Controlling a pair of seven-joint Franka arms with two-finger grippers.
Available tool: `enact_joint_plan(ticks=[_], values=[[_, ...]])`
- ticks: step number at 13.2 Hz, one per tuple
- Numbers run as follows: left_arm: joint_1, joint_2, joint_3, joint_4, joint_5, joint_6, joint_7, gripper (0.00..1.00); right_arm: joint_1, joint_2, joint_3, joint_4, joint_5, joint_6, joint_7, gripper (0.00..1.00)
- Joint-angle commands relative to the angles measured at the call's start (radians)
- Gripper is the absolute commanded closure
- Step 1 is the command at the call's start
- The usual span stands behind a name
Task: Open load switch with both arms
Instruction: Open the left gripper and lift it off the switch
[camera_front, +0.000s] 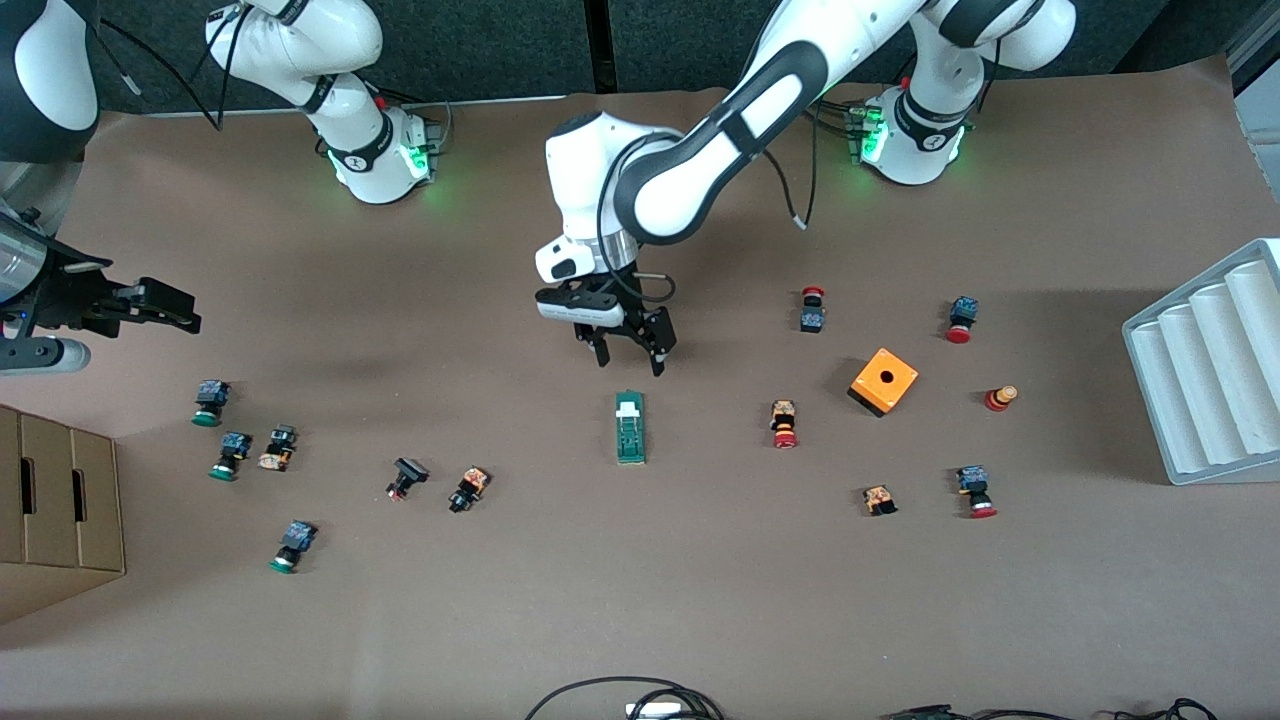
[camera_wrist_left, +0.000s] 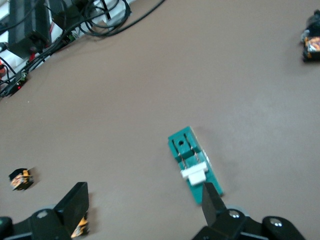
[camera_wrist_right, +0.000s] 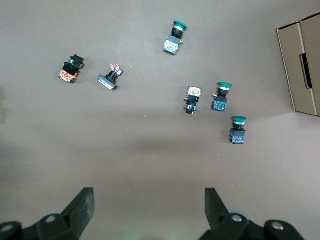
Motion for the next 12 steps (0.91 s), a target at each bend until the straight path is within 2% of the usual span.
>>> enact_joint_plan(ticks=[1,4,7,10,12], values=[[0.06,-0.073,-0.004,-0.009,-0.115,-0.021,0.164,0.0,0.006,0.0,0.005,0.009,-0.021,0.004,0.003,0.0],[0.063,-0.126,-0.001,0.008,-0.198,-0.107,0.233,0.0,0.012,-0.001,0.01,0.009,-0.055,0.0,0.002,0.0],[0.064,-0.14,0.003,0.086,-0.295,-0.214,0.344,0.0,0.009,0.0,0.016,0.009,-0.069,0.009,0.003,0.0],[0.063,-0.148,0.086,0.2,-0.433,-0.335,0.497,0.0,0.009,0.0,0.016,0.009,-0.067,0.015,0.002,0.0],[0.063,-0.174,0.162,0.224,-0.523,-0.368,0.614,0.0,0.009,-0.001,0.016,0.009,-0.064,0.033,0.003,0.0]])
